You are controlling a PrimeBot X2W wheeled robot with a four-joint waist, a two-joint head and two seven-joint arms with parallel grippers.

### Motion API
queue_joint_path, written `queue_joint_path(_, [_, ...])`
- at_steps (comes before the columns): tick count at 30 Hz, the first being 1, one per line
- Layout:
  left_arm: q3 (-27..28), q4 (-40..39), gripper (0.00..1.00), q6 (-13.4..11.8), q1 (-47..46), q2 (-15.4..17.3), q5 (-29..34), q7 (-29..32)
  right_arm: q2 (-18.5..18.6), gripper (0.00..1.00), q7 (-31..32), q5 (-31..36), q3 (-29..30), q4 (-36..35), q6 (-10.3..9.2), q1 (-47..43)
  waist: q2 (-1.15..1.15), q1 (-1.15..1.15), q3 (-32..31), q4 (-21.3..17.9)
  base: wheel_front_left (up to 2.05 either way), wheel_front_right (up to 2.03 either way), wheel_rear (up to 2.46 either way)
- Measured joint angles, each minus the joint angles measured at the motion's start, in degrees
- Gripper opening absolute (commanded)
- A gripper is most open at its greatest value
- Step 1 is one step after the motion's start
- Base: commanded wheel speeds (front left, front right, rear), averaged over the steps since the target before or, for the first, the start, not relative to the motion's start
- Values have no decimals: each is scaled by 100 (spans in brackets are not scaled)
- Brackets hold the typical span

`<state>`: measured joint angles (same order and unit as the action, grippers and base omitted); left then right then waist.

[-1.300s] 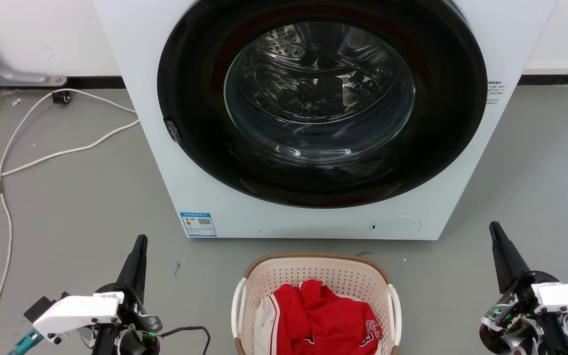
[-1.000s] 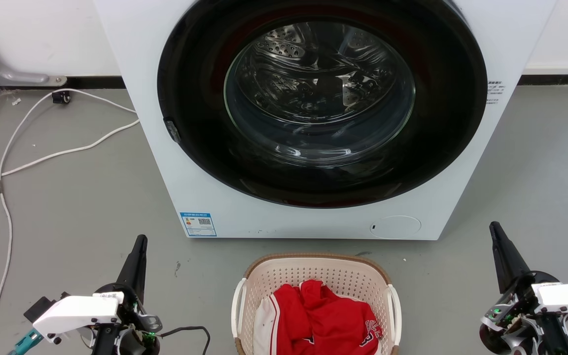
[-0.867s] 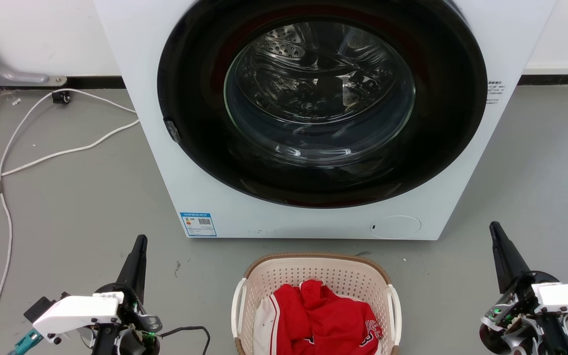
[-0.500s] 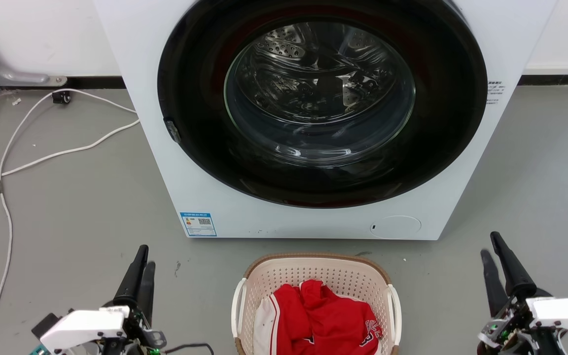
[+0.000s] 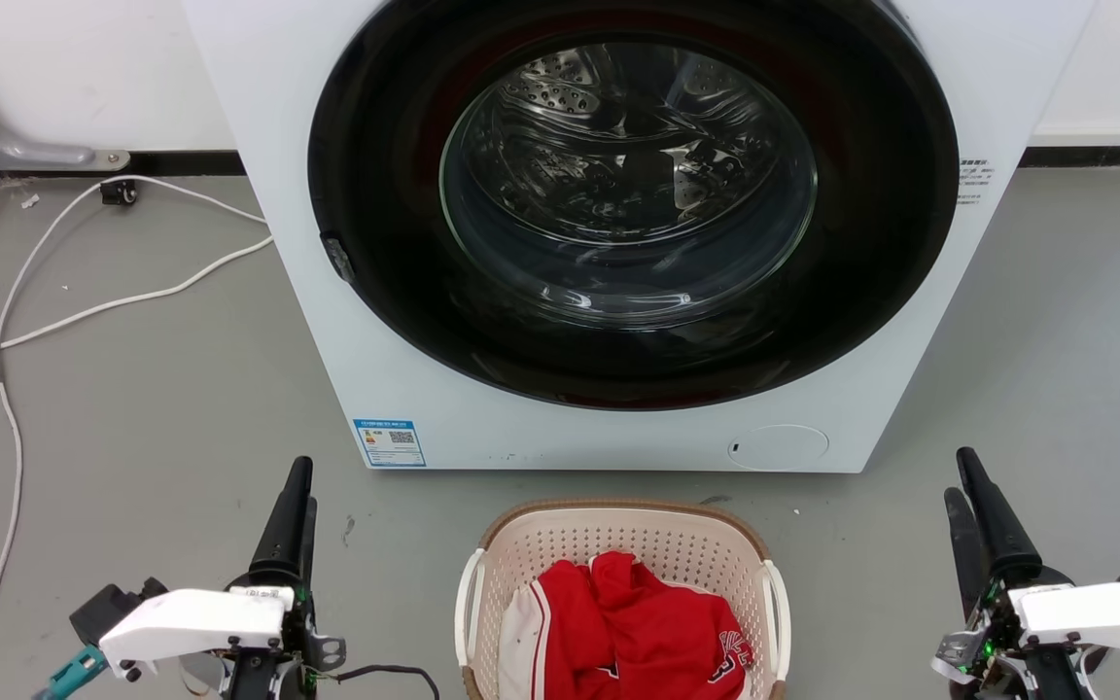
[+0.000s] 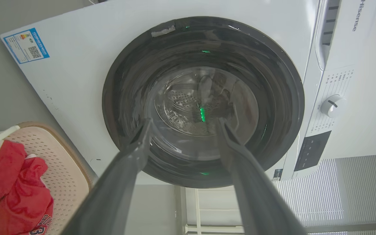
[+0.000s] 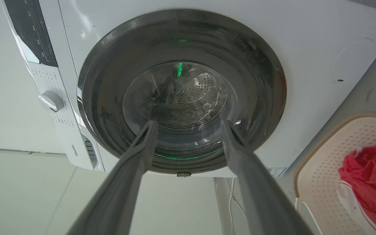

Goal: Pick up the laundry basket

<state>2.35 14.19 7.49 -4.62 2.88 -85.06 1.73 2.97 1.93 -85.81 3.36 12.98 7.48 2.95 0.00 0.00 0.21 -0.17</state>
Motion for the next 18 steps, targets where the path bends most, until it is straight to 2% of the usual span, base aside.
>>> queue_joint_path(6, [-35,-169,100,0,-12,-1,603,-153,0,100,-160,791,-13,-125,0,-32,0,0,1,-10,0,0,0])
queue_joint_path(7, [-56,-218,100,0,-13,0,943,-214,0,100,-224,1272,-8,-183,0,-43,0,0,-1,-17,0,0,0])
queue_joint_path(18, [-240,-307,100,-99,-21,0,2312,-452,-1,100,-455,2917,-67,-294,-1,-91,0,0,-19,-25,0,0,0])
